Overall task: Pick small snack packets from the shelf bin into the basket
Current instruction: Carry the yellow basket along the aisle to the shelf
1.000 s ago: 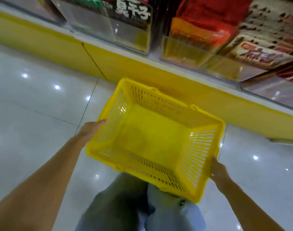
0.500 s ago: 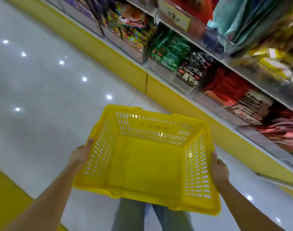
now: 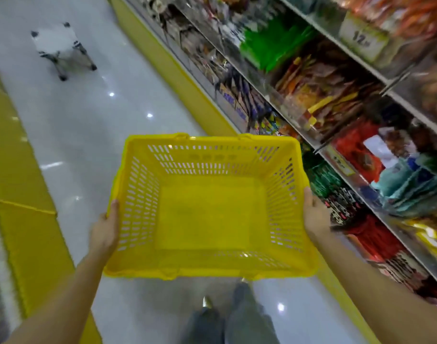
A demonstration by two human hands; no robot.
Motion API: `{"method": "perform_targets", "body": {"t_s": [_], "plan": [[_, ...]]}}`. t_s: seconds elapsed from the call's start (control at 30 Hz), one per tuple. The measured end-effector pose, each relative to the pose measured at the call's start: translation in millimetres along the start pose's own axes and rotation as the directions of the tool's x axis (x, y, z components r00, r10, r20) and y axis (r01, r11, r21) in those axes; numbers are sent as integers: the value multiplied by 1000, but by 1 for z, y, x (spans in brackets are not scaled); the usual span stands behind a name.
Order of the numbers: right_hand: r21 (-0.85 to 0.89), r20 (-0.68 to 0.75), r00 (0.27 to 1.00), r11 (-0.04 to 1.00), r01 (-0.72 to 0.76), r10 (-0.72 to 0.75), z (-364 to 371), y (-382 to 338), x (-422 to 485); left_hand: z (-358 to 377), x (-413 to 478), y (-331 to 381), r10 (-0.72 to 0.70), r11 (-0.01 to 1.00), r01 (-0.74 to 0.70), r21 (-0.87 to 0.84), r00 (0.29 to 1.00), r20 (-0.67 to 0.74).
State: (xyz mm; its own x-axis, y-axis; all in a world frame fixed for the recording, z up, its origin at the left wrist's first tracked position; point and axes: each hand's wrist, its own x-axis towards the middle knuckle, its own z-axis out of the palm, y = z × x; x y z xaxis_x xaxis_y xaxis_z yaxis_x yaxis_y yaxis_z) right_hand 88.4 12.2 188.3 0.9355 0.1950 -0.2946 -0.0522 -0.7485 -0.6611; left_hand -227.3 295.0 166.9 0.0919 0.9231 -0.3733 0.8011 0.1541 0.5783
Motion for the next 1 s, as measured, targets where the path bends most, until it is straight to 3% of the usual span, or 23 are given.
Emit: {"method": "perform_targets", "body": {"t_s": [0.2,0.43,0.63,0.8,1.0], "plan": [[42,103,977,982,183,-186,29,-122,58,-39,49,35,-55,993,36,-115,985,-165],[33,167,922,937,348,-348,82,-249,132,-67,108,73,-208,930,129,-345,956,-205],[20,239,888,916,401,-394,149,-344,165,-96,173,91,-215,946,119,-301,927,-307],[-21,272,869,900,435,-413,210,-419,186,-126,252,100,-217,952,144,-270,939,-266],[-47,274,867,894,445,-417,270,-503,203,-168,344,128,-275,901,151,-406,924,-267]]}}
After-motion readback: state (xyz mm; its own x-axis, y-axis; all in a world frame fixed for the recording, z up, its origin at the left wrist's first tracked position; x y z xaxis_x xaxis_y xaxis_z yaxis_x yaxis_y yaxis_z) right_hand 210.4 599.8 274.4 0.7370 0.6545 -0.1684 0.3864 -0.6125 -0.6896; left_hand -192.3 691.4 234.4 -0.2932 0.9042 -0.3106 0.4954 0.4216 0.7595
